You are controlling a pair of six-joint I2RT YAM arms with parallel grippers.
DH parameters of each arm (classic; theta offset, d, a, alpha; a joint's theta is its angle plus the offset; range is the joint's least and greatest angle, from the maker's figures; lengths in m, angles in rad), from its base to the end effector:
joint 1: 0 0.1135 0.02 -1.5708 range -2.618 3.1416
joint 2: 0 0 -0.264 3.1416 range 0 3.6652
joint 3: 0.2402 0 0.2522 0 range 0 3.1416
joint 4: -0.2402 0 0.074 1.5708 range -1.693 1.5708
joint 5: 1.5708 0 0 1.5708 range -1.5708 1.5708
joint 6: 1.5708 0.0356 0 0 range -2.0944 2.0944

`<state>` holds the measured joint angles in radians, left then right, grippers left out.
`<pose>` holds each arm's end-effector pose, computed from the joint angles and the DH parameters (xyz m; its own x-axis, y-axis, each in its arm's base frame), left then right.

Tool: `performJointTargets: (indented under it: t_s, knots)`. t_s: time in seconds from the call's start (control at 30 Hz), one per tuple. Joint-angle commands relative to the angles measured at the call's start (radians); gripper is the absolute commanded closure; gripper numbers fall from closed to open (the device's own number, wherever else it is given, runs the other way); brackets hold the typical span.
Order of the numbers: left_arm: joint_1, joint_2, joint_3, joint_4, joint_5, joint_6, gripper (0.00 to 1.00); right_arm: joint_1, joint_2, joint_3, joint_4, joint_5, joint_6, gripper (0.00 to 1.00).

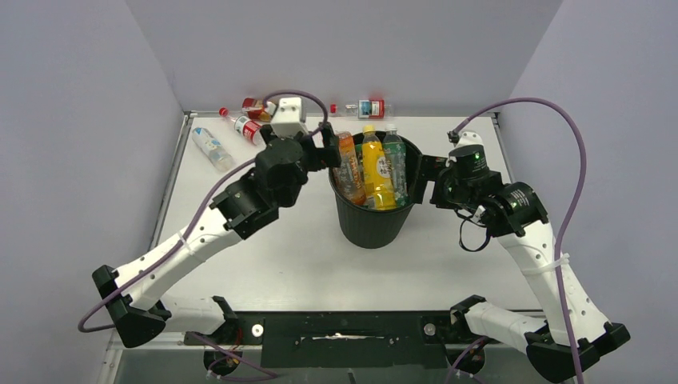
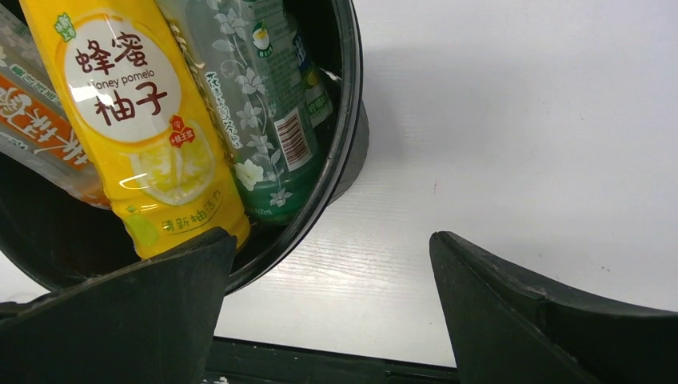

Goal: Put the plastic bottles in the bin
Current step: Place the plastic bottle in the trash bin, then pick up the plastic bottle from the corner of the board.

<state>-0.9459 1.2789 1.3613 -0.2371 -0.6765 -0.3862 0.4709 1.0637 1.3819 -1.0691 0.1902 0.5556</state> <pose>0.1841 -0.2171 0.4306 -0.1854 -0.2450 -0.9516 0.2167 0.9344 -0.2828 0.1682 0.0781 0.4036 -0.6866 0.2317 -0.6891 0.0469 0.9600 0.2760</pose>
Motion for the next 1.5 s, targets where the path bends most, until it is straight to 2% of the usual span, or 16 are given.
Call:
performJointTargets:
  t_s: [0.0,0.3,0.77,1.3,1.47]
  knots:
    - [0.143,-0.041,0.111,-0.093,0.020,-0.017,0.11,0.002,-0.027,-0.004,0.049,-0.006,-0.003,0.02]
    - [0.495,0.048,0.187,-0.278,0.265,-0.087,0.09,0.002,-0.079,-0.034,0.048,-0.009,0.006,0.02]
    - [0.861,0.273,0.226,-0.372,0.378,-0.102,0.09,0.002,-0.232,-0.207,0.087,-0.049,0.045,0.02]
    - [1.032,0.681,0.509,-0.430,0.420,-0.104,0.07,0.000,-0.219,-0.253,0.120,-0.049,0.013,0.02]
    - [1.043,0.777,0.611,-0.450,0.433,-0.103,0.07,0.000,-0.207,-0.255,0.125,-0.052,0.003,0.02]
